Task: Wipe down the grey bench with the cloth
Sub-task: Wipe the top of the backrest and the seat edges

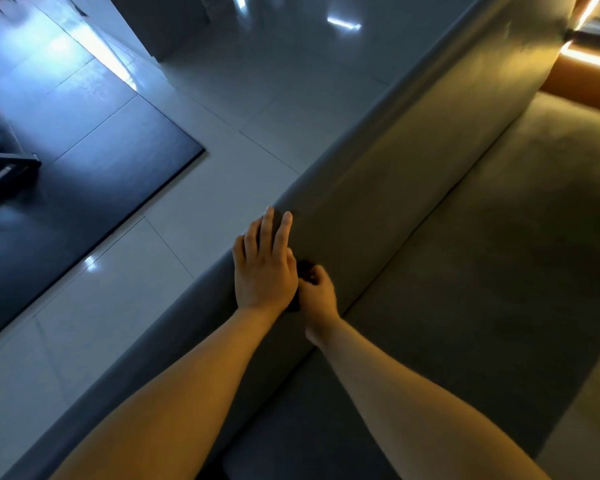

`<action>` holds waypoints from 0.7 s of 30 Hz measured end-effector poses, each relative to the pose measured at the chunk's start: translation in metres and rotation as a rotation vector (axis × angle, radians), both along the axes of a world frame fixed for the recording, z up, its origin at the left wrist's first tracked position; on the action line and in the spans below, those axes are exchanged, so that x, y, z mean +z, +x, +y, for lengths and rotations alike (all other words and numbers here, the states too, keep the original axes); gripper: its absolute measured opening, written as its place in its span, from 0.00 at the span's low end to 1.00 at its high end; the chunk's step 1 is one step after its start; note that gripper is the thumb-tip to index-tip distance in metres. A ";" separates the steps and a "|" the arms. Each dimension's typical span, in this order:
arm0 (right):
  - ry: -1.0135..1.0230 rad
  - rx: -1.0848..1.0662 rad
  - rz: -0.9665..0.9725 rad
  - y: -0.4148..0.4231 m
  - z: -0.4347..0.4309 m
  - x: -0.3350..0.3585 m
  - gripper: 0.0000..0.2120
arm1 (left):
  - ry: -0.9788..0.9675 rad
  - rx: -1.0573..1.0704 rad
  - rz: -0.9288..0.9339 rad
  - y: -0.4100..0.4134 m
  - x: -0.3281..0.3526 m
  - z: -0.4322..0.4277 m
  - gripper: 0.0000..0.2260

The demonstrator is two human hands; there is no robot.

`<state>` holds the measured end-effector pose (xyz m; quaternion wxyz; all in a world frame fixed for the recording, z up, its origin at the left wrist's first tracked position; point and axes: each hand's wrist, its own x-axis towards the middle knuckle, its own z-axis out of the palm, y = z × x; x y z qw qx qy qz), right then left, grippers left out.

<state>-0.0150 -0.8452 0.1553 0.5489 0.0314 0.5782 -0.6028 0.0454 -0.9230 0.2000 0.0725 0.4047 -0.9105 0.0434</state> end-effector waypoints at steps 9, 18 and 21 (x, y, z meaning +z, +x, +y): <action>-0.049 -0.165 0.468 -0.086 -0.013 0.053 0.11 | 0.044 -0.018 0.023 0.003 0.004 0.002 0.26; -0.032 -0.017 0.651 -0.072 -0.040 0.072 0.09 | 0.078 -0.039 0.113 0.000 0.005 -0.002 0.26; 0.009 0.172 0.471 -0.056 -0.026 0.073 0.11 | 0.196 -0.023 0.034 0.001 0.015 -0.001 0.35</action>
